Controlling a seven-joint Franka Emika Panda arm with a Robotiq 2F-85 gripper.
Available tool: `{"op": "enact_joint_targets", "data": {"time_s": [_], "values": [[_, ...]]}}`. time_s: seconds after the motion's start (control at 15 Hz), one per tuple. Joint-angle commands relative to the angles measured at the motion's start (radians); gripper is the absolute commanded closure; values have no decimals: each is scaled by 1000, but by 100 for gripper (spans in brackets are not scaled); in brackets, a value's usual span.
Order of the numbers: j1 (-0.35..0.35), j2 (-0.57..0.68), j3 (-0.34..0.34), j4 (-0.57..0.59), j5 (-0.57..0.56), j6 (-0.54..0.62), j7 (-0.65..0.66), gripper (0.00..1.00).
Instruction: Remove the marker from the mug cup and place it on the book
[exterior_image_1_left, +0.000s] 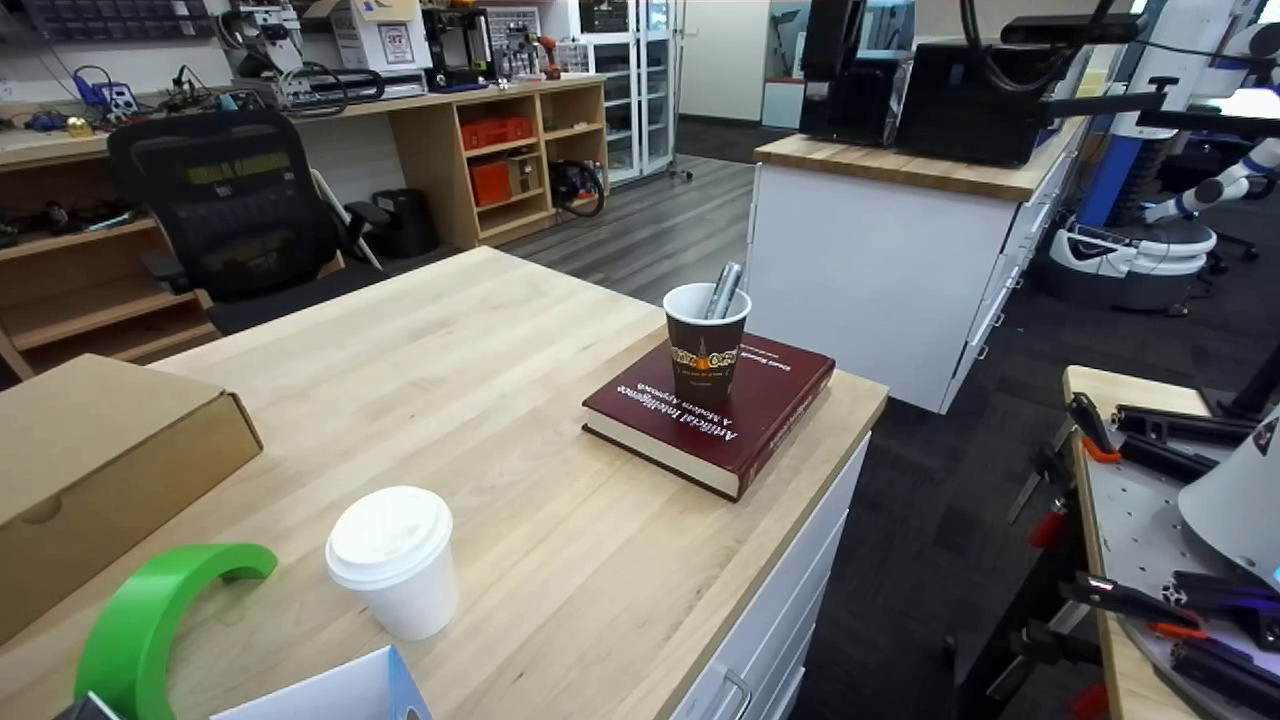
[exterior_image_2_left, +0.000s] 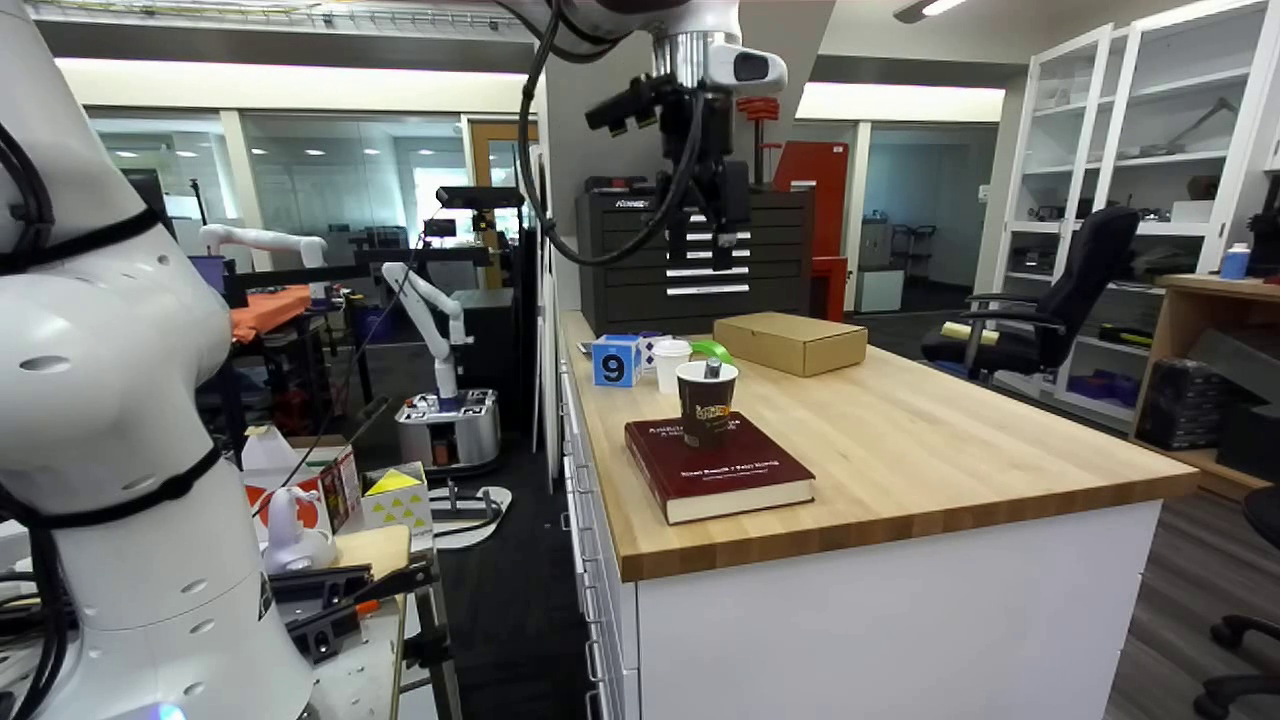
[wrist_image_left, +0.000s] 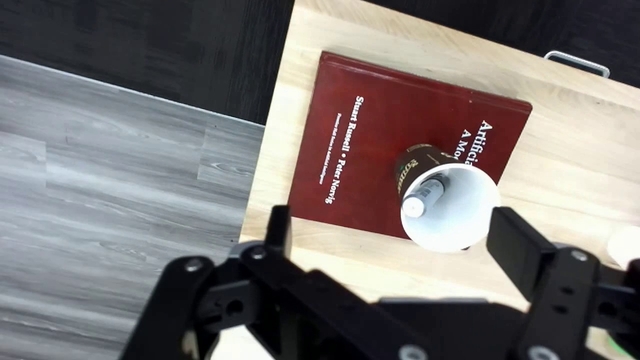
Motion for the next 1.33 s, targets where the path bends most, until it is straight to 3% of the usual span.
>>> {"op": "enact_joint_targets", "data": {"time_s": [0.0, 0.2, 0.27, 0.73, 1.27], "values": [[25, 49, 18, -18, -33, 109, -52, 0], [41, 83, 36, -22, -55, 157, -64, 0], [37, 78, 27, -7, -34, 116, -46, 0], [39, 90, 28, -5, -35, 119, -46, 0], [43, 133, 26, -18, -5, 183, -74, 0]]}}
